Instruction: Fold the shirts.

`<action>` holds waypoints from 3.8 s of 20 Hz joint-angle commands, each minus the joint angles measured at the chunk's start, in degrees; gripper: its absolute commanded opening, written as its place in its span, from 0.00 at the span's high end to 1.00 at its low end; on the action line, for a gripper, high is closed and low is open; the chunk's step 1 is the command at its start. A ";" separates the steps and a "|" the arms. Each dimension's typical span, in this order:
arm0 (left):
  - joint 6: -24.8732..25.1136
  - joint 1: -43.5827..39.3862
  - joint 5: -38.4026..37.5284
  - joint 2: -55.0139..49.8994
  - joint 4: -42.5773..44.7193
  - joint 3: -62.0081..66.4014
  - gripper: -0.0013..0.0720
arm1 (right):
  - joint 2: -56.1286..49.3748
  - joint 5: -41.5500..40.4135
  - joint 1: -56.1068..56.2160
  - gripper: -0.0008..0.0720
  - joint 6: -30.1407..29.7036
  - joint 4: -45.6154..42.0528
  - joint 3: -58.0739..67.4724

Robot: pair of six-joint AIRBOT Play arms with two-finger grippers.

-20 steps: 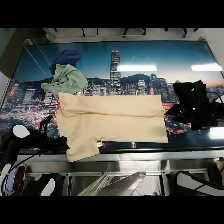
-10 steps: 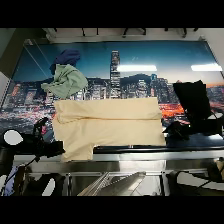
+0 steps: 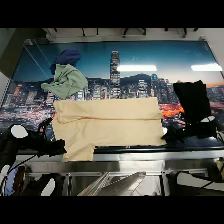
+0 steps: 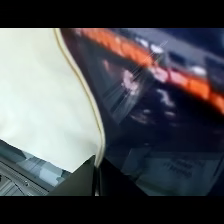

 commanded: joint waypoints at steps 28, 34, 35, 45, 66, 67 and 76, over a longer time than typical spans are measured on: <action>3.65 -0.48 2.51 -45.48 6.58 47.80 0.96 | -9.64 -1.38 11.52 0.96 21.62 -5.90 29.99; 3.72 -0.52 0.74 -51.93 6.27 52.94 0.96 | -17.59 -1.55 12.20 0.96 20.02 -1.99 30.86; 3.82 -0.52 0.37 -52.39 6.29 52.65 0.96 | -17.51 -1.40 12.20 0.96 18.86 -1.95 30.97; -1.42 0.59 0.70 -41.00 6.49 51.91 0.11 | -13.09 7.78 8.50 0.06 10.82 -1.18 33.24; -0.83 -8.52 1.88 -29.05 6.38 51.65 0.96 | -19.34 10.03 8.79 0.96 1.01 8.31 30.05; -0.83 -9.35 2.01 -28.87 5.88 50.49 0.96 | -17.35 11.93 8.61 0.96 1.51 7.06 30.03; -7.65 -34.60 27.08 -35.80 -4.85 34.29 0.96 | 9.66 17.75 11.06 0.96 21.00 0.76 30.14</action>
